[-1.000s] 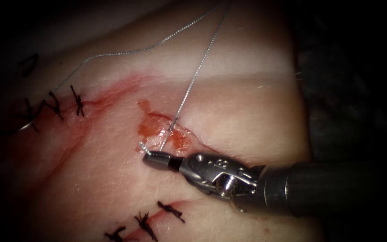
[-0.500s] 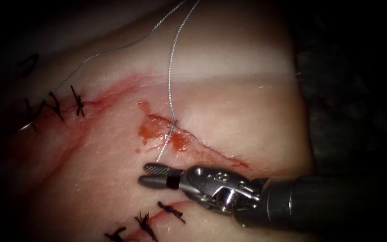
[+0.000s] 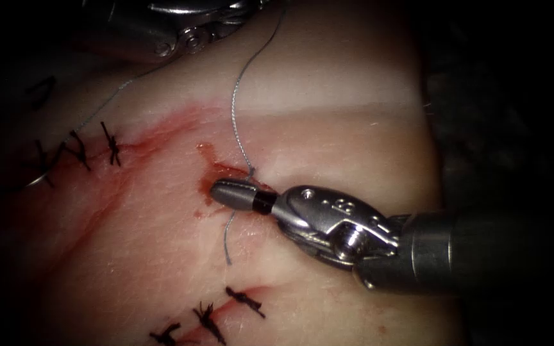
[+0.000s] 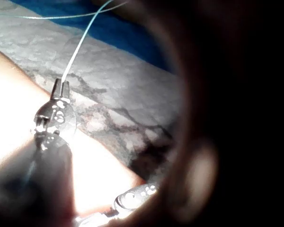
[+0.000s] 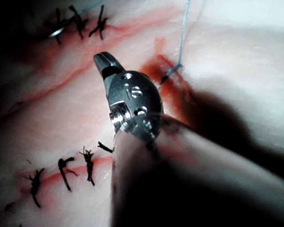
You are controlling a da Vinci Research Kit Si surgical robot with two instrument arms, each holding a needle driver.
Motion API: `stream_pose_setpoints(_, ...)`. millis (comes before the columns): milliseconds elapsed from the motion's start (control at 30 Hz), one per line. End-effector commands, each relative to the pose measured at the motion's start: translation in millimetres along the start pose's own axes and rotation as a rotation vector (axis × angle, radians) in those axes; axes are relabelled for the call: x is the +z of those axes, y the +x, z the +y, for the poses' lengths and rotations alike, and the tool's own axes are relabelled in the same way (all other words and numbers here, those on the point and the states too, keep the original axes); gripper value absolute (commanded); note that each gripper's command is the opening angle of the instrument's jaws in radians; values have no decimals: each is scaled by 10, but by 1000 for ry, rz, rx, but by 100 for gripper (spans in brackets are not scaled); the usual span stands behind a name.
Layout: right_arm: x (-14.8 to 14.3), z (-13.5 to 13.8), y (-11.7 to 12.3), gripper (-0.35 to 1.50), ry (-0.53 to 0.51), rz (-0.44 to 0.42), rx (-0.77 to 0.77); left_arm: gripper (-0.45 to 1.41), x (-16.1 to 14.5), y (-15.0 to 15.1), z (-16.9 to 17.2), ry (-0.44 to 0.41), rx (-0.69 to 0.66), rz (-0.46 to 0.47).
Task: Wound Closure
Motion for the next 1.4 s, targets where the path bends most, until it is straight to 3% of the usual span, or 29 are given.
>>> stream_pose_setpoints(33, 18, 2, -2, -35, -22, 13, 11, -45, 2, 4, 5, 7, -8, 6)
stream_pose_setpoints(133, 45, 19, -7, -35, -57, 33, 11, -45, -20, 31, 27, -7, -78, 28)
stream_pose_setpoints(300, 63, 29, -4, -35, -125, 84, 19, -45, -35, 34, 32, -20, -135, 40)
stream_pose_setpoints(433, 81, 58, 3, -35, -236, 178, 78, -45, -61, 14, 31, -27, -208, 46)
stream_pose_setpoints(633, 79, 89, 21, -35, -294, 303, 163, -45, -81, -26, 30, -15, -252, 6)
stream_pose_setpoints(767, 78, 95, 42, -35, -275, 450, 241, -45, -89, -52, 36, 12, -305, -55)
stream_pose_setpoints(900, 75, 91, 55, -35, -200, 502, 296, -45, -97, -77, 32, 32, -293, -126)
stream_pose_setpoints(967, 73, 87, 57, -35, -151, 507, 301, -45, -99, -86, 24, 51, -282, -160)
stream_pose_setpoints(1033, 68, 79, 51, -35, -50, 511, 306, -45, -99, -106, -3, 128, -252, -194)
stream_pose_setpoints(1200, 60, 72, 43, -35, -34, 499, 309, -45, -100, -118, -32, 195, -246, -193)
stream_pose_setpoints(1400, 55, 73, 45, -35, -33, 494, 312, -45, -100, -123, -40, 244, -258, -203)
